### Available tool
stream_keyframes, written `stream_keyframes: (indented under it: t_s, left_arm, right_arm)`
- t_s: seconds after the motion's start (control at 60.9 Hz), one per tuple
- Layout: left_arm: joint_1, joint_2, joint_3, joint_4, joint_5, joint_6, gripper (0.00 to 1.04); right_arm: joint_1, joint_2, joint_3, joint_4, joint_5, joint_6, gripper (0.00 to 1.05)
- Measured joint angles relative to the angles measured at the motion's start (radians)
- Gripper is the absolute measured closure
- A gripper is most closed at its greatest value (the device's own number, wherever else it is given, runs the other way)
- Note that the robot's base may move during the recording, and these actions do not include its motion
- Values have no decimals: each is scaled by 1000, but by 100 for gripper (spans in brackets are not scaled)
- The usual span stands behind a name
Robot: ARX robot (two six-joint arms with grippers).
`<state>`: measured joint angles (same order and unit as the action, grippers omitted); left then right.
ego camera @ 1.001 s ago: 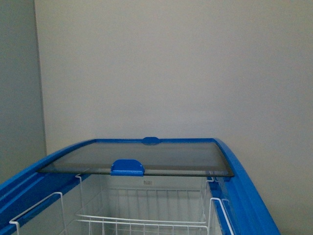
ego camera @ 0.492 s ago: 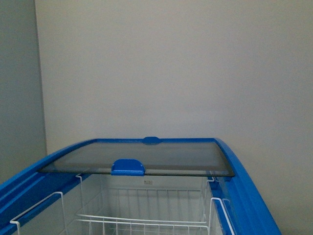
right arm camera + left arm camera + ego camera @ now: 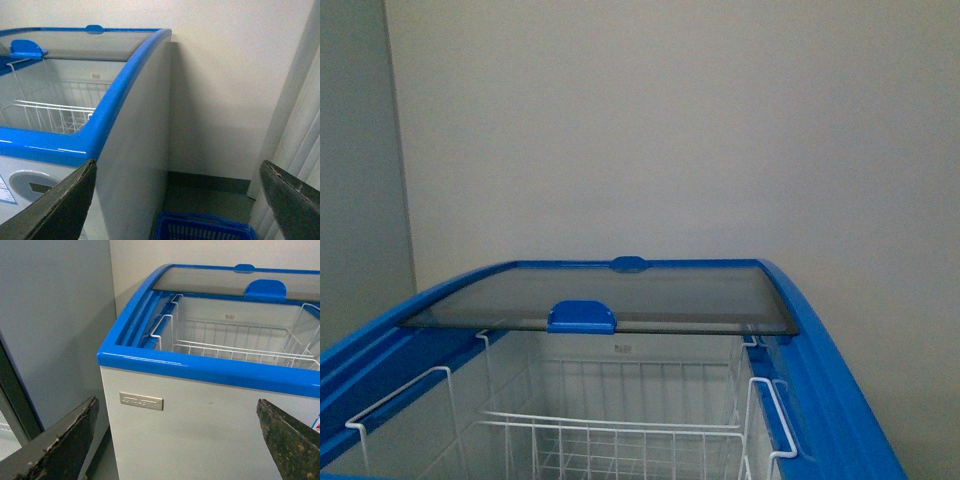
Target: Put drink in fridge
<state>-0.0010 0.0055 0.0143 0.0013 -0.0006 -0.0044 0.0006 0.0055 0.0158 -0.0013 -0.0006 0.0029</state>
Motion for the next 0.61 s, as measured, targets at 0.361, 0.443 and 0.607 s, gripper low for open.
stream_keyframes:
  t_s: [0.361,0.443,0.607]
  left_arm:
    - [0,0,0,0,0,0,8]
    - [0,0,0,0,0,0,8]
    - [0,0,0,0,0,0,8]
  right_arm:
    - [0,0,0,0,0,0,7]
    - [0,0,0,0,0,0,7]
    - [0,0,0,0,0,0,7]
